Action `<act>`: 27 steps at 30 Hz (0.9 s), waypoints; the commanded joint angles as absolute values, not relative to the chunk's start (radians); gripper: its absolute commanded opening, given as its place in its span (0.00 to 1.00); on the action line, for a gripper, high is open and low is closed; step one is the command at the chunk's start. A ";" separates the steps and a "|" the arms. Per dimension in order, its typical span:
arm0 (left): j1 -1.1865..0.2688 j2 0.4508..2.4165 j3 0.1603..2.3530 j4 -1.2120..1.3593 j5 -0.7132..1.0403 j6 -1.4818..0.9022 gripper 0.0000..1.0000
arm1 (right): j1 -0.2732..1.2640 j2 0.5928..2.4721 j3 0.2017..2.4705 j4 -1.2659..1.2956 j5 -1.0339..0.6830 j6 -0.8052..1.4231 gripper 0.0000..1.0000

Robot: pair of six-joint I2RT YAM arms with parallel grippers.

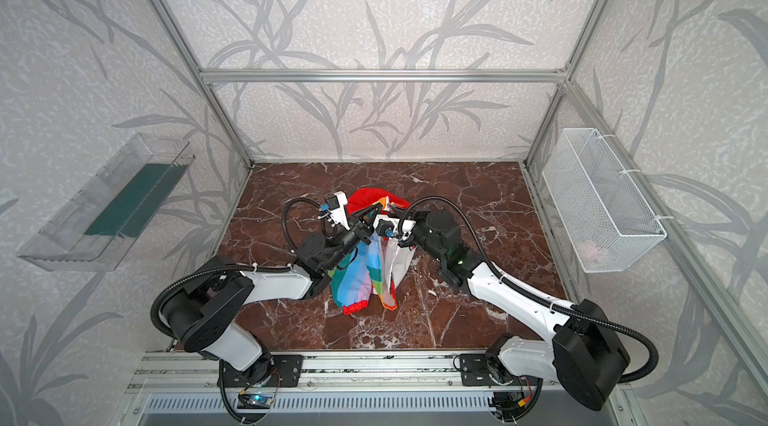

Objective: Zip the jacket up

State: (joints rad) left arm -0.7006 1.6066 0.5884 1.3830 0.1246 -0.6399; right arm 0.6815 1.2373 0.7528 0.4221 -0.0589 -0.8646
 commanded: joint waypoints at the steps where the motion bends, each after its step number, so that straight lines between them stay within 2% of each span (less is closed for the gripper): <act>1: -0.704 1.614 0.613 1.412 0.122 -0.647 0.00 | 0.678 1.208 0.787 0.407 -0.077 -0.851 0.16; 9: -0.704 1.618 0.611 1.412 0.124 -0.646 0.00 | 0.670 1.200 0.813 0.339 -0.122 -0.820 0.00; 16: -0.704 1.617 0.608 1.412 0.122 -0.641 0.00 | 0.639 1.198 0.855 0.260 -0.202 -0.736 0.00; 24: -0.705 1.613 0.597 1.412 0.123 -0.634 0.00 | 0.469 1.235 0.931 0.152 -0.528 -0.399 0.00; 27: -0.704 1.614 0.597 1.413 0.124 -0.632 0.00 | 0.448 1.253 0.936 0.162 -0.596 -0.329 0.00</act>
State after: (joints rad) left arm -0.7071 1.6115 0.5884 1.3842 0.1291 -0.6392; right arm 0.4675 1.2366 0.9081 0.1749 -0.4755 -0.4702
